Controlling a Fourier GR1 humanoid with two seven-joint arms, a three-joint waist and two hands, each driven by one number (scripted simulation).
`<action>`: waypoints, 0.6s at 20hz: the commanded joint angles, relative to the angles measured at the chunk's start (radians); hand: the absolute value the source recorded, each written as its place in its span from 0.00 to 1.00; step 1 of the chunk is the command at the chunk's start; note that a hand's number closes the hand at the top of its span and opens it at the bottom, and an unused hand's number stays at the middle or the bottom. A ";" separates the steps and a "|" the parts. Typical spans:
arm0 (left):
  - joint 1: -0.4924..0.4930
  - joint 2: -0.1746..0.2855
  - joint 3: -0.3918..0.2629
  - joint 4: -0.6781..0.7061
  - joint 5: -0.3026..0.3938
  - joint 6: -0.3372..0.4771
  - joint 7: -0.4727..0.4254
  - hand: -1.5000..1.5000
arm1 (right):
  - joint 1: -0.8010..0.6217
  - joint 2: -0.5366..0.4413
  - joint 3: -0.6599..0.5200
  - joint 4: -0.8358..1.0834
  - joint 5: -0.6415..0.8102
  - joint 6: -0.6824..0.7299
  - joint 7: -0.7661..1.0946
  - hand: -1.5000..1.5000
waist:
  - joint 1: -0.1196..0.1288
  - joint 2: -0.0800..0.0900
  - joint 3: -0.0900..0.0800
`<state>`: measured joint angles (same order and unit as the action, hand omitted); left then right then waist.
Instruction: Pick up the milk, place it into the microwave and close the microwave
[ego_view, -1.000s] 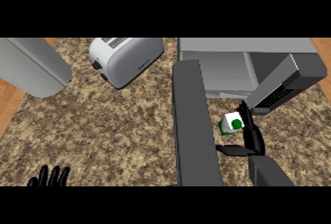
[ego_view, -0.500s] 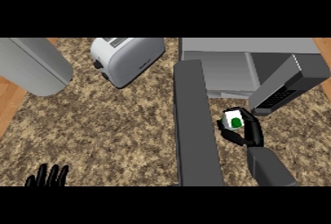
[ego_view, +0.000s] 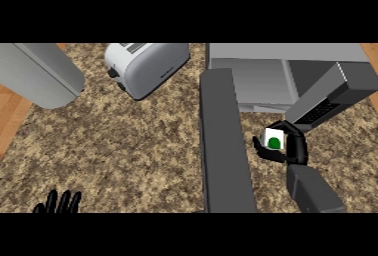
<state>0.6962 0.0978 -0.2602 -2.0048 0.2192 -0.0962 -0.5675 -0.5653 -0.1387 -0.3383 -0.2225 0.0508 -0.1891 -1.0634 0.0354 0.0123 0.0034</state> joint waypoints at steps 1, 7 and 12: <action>0.056 0.010 -0.021 -0.039 -0.007 -0.002 -0.003 0.00 | 0.013 -0.017 -0.028 -0.001 -0.020 0.022 -0.130 1.00 | 0.005 0.000 0.001; -0.005 -0.024 -0.028 -0.010 -0.019 0.029 0.007 0.00 | -0.002 -0.008 -0.032 -0.012 -0.027 0.065 -0.138 1.00 | -0.005 -0.002 0.000; 0.032 0.012 0.035 0.034 0.043 -0.033 -0.055 0.00 | 0.053 0.020 -0.007 -0.086 -0.021 0.065 -0.148 1.00 | -0.020 -0.011 -0.003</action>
<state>0.7075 0.1178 -0.2301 -1.9985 0.2549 -0.1156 -0.5741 -0.5317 -0.1233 -0.3568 -0.2781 0.0254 -0.1366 -1.1020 0.0211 0.0054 0.0018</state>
